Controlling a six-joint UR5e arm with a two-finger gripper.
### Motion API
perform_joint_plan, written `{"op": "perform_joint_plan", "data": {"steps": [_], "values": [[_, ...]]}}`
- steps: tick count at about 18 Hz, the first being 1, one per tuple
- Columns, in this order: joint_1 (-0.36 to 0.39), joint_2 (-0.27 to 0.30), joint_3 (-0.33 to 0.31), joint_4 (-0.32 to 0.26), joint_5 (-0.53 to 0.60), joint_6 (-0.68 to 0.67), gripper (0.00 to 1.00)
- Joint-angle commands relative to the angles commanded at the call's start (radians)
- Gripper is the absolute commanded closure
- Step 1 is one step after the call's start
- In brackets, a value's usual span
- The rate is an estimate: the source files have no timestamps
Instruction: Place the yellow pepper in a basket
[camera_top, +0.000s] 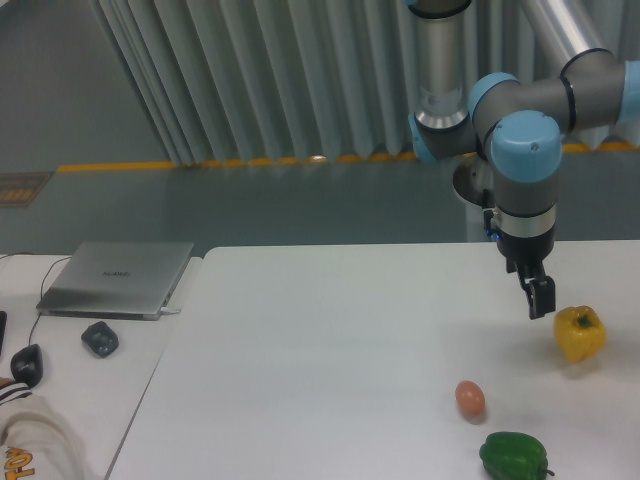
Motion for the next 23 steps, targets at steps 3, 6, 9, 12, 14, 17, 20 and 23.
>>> {"op": "perform_joint_plan", "data": {"steps": [3, 6, 9, 12, 14, 17, 20, 23], "values": [[0.003, -0.002, 0.000, 0.000, -0.018, -0.006, 0.00], [0.002, 0.002, -0.018, 0.003, -0.031, -0.012, 0.00], [0.009, 0.020, -0.063, 0.055, -0.032, -0.011, 0.00], [0.021, 0.037, -0.106, 0.097, -0.032, -0.014, 0.00], [0.021, 0.037, -0.107, 0.097, -0.037, -0.014, 0.00], [0.032, 0.037, -0.107, 0.097, -0.044, -0.018, 0.00], [0.055, 0.040, -0.109, 0.098, -0.072, -0.055, 0.00], [0.054, 0.041, -0.107, 0.100, -0.071, -0.087, 0.00]]}}
